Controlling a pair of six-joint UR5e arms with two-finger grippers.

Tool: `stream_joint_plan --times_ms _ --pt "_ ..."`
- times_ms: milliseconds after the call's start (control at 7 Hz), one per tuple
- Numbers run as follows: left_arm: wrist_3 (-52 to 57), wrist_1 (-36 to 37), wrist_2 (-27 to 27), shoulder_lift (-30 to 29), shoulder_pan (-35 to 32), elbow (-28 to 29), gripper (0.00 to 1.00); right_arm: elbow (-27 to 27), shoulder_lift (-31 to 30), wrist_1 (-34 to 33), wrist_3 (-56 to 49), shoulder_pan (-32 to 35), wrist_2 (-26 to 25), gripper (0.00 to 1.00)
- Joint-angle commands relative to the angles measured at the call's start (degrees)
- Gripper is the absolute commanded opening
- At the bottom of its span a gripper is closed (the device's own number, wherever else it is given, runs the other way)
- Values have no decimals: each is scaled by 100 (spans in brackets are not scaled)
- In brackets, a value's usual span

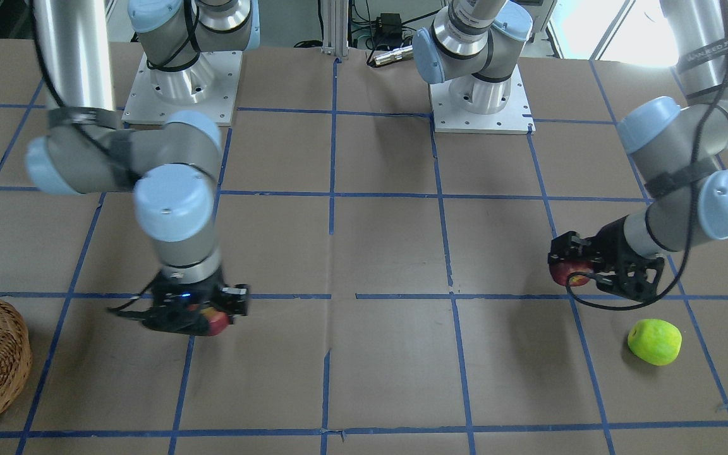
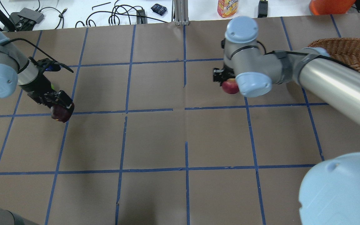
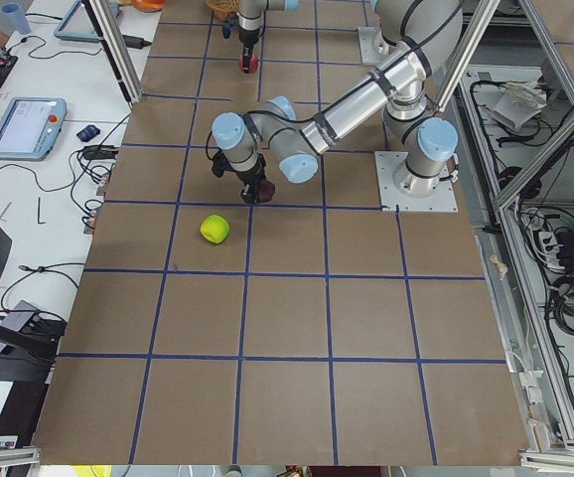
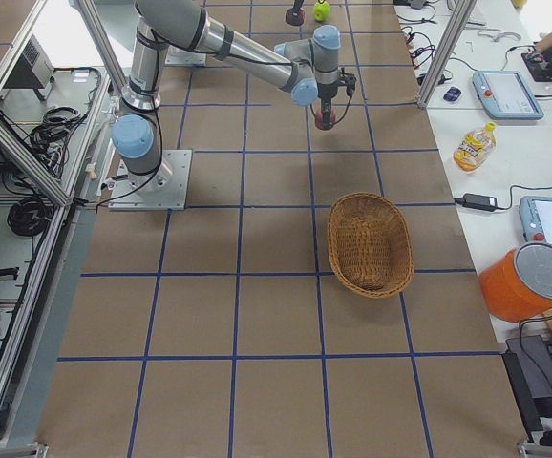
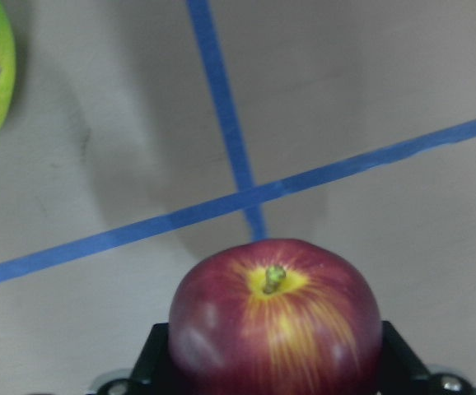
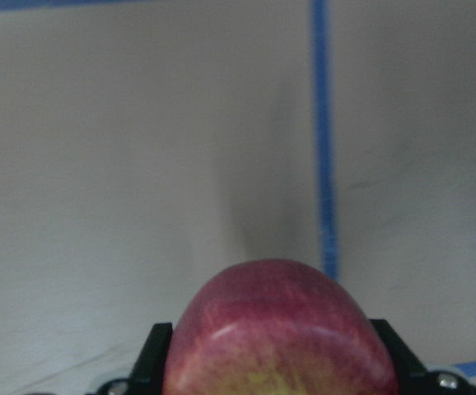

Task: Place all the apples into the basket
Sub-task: 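Drop the red-yellow apple into the basket while left moves dark red apple to center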

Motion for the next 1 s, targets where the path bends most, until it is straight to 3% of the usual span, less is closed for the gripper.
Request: stream_joint_plan --times_ms 0,143,429,571,714,857 --pt "-2354 47 -240 125 -1611 -92 0 -146 -99 85 -1993 -1927 331 30" --pt "-3620 440 -213 -14 -2508 -84 0 -426 -64 137 -2288 -2457 491 32" --pt "-5943 1827 -449 -312 -3637 -49 0 -621 120 226 -2632 -2585 475 43" --pt "-6214 2154 -677 -514 -3903 -83 0 -691 138 147 -2642 -2620 466 83" --pt "-6182 2314 -635 -734 -3966 -119 23 -814 156 42 -2686 -2621 449 100" --pt "-6425 2933 -391 -901 -4124 -136 99 -859 164 41 -2712 -2621 448 100"
